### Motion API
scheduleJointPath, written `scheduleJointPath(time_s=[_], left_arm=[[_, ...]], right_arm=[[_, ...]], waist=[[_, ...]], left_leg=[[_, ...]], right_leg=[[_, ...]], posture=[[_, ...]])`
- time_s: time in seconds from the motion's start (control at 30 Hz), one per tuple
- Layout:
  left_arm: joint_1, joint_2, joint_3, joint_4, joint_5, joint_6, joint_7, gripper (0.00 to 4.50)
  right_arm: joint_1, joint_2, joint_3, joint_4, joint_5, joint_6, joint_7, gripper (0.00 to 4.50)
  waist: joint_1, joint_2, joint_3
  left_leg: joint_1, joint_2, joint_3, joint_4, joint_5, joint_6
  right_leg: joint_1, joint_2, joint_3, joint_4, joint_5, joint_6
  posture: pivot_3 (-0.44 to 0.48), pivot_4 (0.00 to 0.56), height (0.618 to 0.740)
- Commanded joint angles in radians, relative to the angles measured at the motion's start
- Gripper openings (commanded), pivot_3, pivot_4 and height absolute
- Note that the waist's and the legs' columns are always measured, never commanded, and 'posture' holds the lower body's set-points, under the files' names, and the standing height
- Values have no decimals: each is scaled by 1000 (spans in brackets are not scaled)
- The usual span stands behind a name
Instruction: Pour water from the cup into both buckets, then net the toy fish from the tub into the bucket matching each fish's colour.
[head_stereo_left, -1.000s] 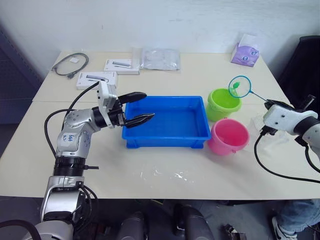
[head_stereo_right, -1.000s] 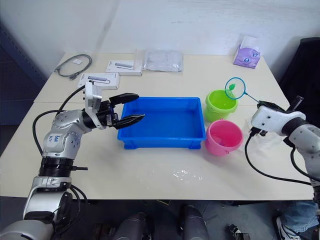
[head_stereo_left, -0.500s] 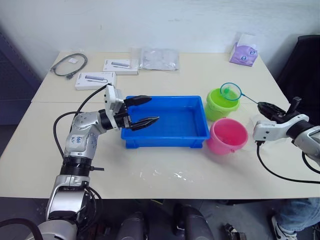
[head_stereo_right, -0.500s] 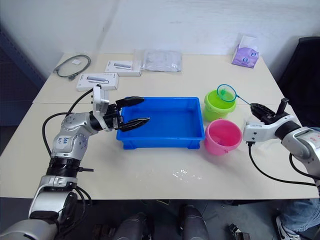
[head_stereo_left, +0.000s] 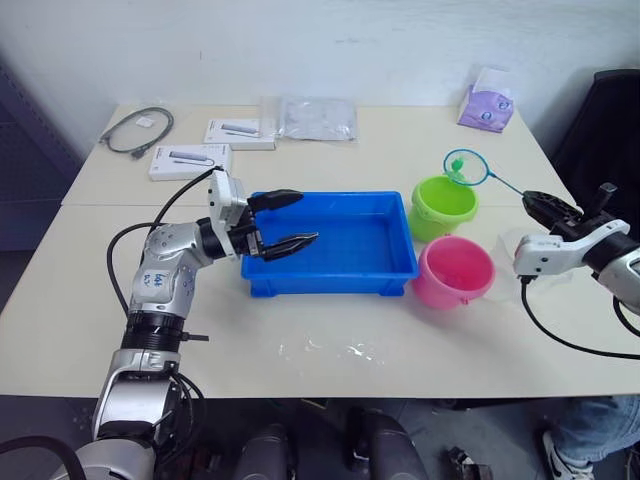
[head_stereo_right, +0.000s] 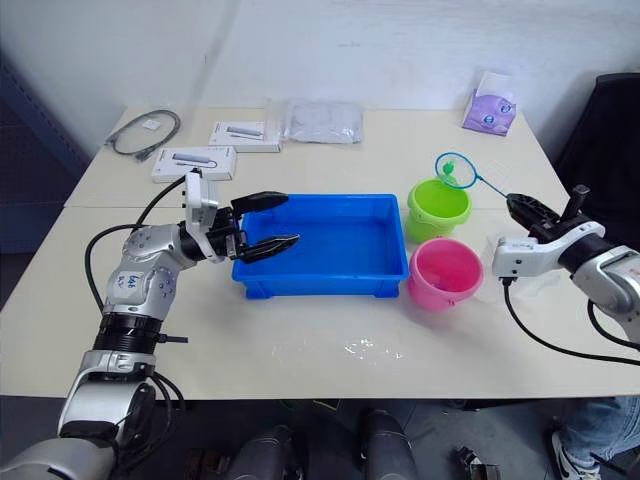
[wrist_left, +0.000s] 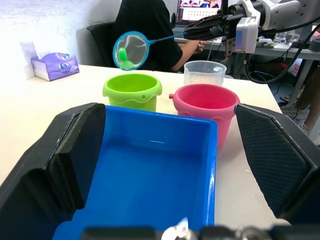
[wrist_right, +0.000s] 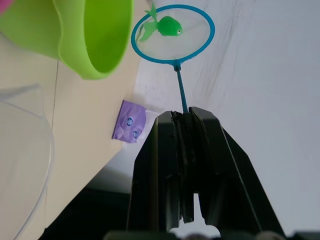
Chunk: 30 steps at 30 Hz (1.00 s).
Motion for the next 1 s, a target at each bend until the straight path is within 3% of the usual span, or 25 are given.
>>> scheduleJointPath(time_s=[0.03,0.4,0.5,0.57,0.63,0.8,1.0], left_arm=[[-15,-2,9,-7,-3,-18,2,4424],[5,9,11,-34,-6,-2,11,4424],[13,11,16,-45,-10,1,17,4424],[21,25,30,-53,-23,4,4,4424],[31,50,47,-70,-58,17,-41,4424],[82,180,93,-196,-170,138,-157,4424],[237,321,132,-433,-289,261,-255,4424]], right_arm=[[-17,-25,0,5,10,-20,3,0],[-20,-34,-44,23,38,7,-4,0],[-10,6,-96,8,189,14,47,0],[0,55,-123,-54,466,64,214,0],[19,101,-147,-155,729,179,390,0],[98,142,-169,-483,1212,586,648,0],[170,138,-114,-769,1459,908,767,0]], waist=[[0,0,0],[1,0,0],[1,0,0],[0,0,0],[-2,0,0],[1,0,0],[5,0,0]], left_leg=[[0,0,0,0,0,0],[0,0,0,0,0,0],[0,0,0,0,0,0],[0,0,0,0,0,0],[1,1,0,0,0,0],[2,3,-1,0,0,0],[1,2,-3,1,-1,2]], right_leg=[[0,0,0,0,0,0],[0,0,0,0,0,0],[0,0,0,0,0,0],[0,0,0,0,0,0],[2,1,0,0,0,0],[2,0,0,0,0,0],[2,-3,-1,-1,0,-1]], posture=[[0,150,740],[0,150,740],[0,150,740],[0,150,740],[0,150,740],[0,150,740],[0,150,740]])
